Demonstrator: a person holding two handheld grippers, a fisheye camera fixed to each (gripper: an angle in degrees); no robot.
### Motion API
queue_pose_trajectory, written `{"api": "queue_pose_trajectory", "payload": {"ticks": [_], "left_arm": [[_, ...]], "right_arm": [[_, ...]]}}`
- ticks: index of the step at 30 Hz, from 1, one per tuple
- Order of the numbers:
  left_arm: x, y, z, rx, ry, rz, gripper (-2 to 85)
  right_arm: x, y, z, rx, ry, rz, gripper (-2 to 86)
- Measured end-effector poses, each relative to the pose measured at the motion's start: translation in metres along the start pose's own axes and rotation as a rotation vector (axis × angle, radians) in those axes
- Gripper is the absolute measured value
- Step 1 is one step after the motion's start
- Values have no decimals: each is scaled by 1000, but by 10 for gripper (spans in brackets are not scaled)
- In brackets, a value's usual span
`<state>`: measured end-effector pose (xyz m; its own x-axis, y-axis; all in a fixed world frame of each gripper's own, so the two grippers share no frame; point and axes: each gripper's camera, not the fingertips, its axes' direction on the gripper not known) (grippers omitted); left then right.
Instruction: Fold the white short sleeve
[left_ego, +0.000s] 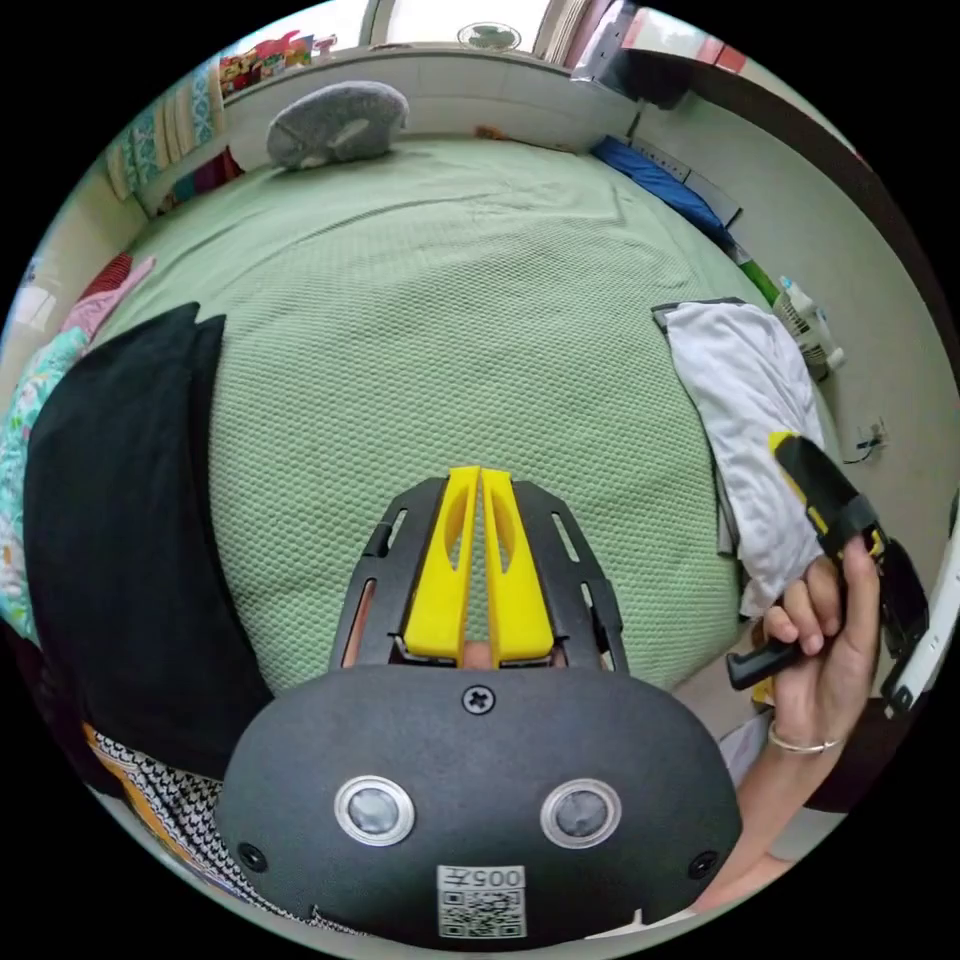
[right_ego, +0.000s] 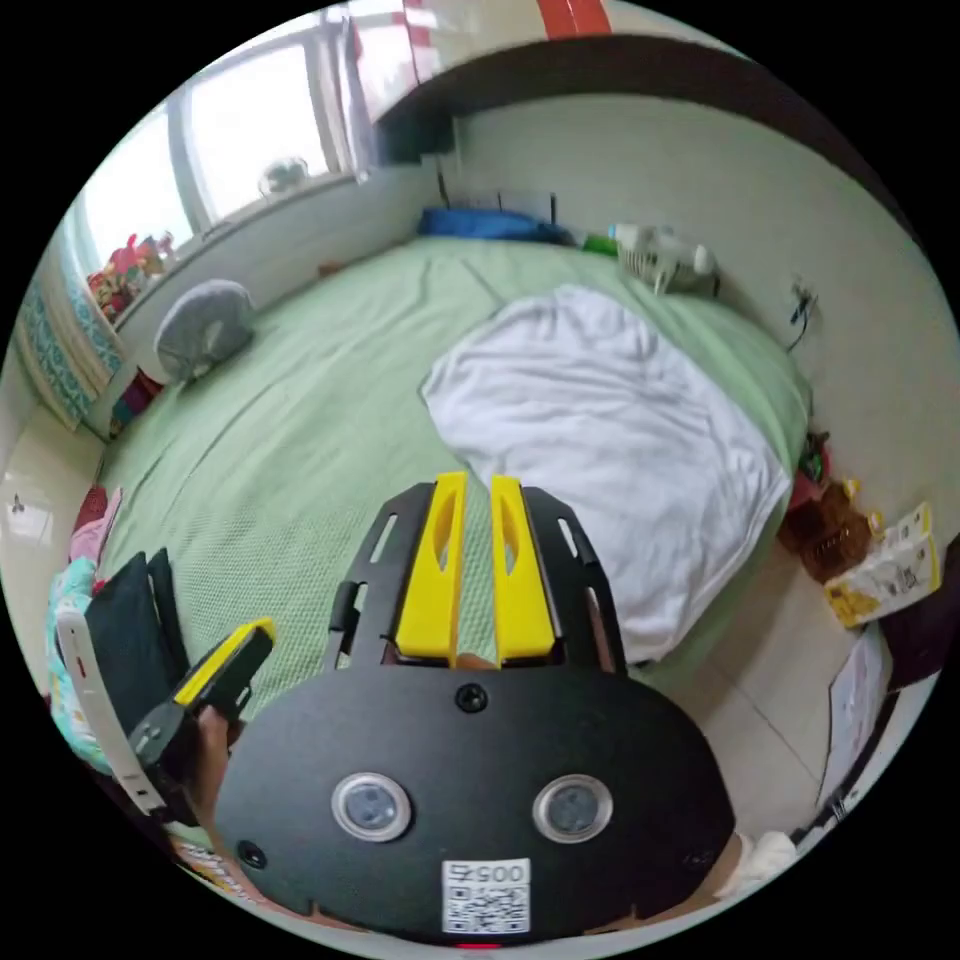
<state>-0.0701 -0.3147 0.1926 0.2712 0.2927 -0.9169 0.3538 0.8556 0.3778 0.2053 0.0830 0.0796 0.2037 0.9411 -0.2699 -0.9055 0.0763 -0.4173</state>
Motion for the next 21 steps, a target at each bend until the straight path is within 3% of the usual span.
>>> {"api": "queue_pose_trajectory", "payload": {"ticks": [5, 11, 21], "left_arm": [[17, -24, 17, 0, 77, 72, -5], [18, -47, 35, -3, 88, 72, -6], [5, -73, 55, -4, 81, 67, -6]], "right_arm": [[5, -8, -11, 118, -74, 149, -7], [-29, 0, 8, 35, -111, 45, -3], [-30, -2, 6, 112, -228, 2, 67]]}}
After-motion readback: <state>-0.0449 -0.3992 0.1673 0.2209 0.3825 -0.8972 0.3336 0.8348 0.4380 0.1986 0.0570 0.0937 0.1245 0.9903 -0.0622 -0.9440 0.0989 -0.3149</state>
